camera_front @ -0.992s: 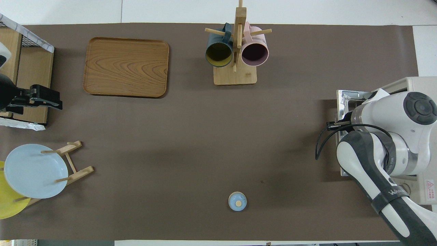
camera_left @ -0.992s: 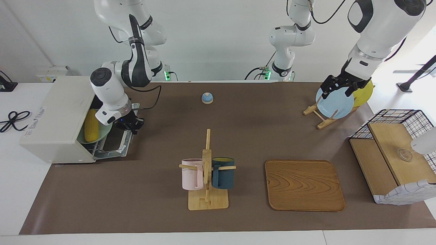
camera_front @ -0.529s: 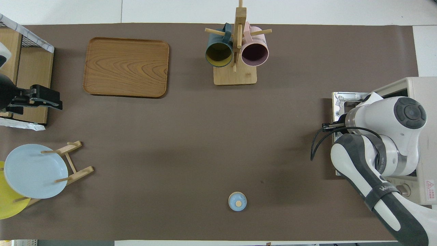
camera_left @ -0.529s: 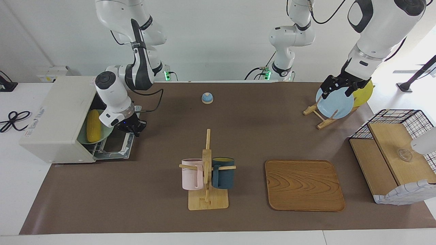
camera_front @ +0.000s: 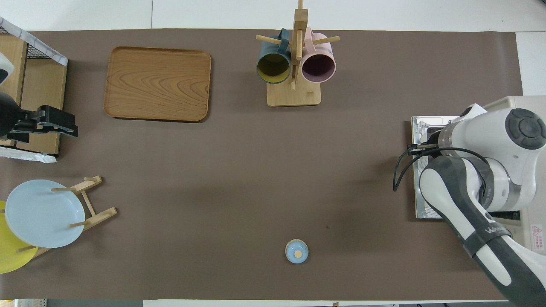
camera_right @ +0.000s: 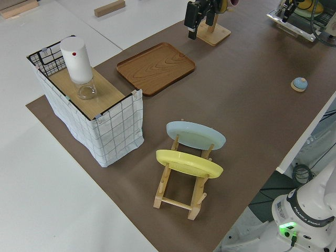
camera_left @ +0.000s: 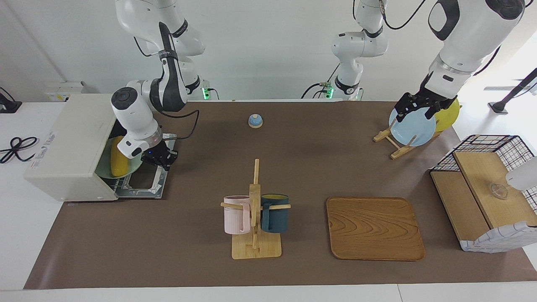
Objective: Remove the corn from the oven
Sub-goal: 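Insert the right gripper into the oven and grasp the yellow corn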
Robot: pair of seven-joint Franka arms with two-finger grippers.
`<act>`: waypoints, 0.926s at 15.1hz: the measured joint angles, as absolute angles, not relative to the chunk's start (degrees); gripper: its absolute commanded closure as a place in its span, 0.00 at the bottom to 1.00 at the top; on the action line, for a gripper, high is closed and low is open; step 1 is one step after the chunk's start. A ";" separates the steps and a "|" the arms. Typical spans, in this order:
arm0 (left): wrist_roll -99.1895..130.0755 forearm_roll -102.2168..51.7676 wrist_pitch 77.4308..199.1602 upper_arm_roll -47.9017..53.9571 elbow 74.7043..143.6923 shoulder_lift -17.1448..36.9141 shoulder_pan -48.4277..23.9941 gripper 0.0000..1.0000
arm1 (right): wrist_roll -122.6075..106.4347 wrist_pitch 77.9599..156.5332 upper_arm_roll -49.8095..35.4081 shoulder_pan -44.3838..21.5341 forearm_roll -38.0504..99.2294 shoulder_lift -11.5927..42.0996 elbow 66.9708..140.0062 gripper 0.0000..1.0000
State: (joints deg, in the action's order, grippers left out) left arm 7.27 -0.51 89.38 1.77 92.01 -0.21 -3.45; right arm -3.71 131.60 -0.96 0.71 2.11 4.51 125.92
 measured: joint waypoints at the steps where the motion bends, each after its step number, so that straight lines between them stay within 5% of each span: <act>1: 7.27 -0.51 89.38 1.77 92.01 -0.21 -3.45 0.00 | -3.71 130.03 -0.97 0.80 2.12 4.38 124.90 0.75; 5: 7.27 -0.51 89.38 1.77 92.01 -0.21 -3.45 0.00 | -3.71 126.38 -0.84 2.31 2.12 3.72 123.62 0.66; 14: 7.27 -0.51 89.38 1.77 92.01 -0.21 -3.45 0.00 | 2.92 117.07 -0.70 6.02 2.13 0.37 122.23 0.66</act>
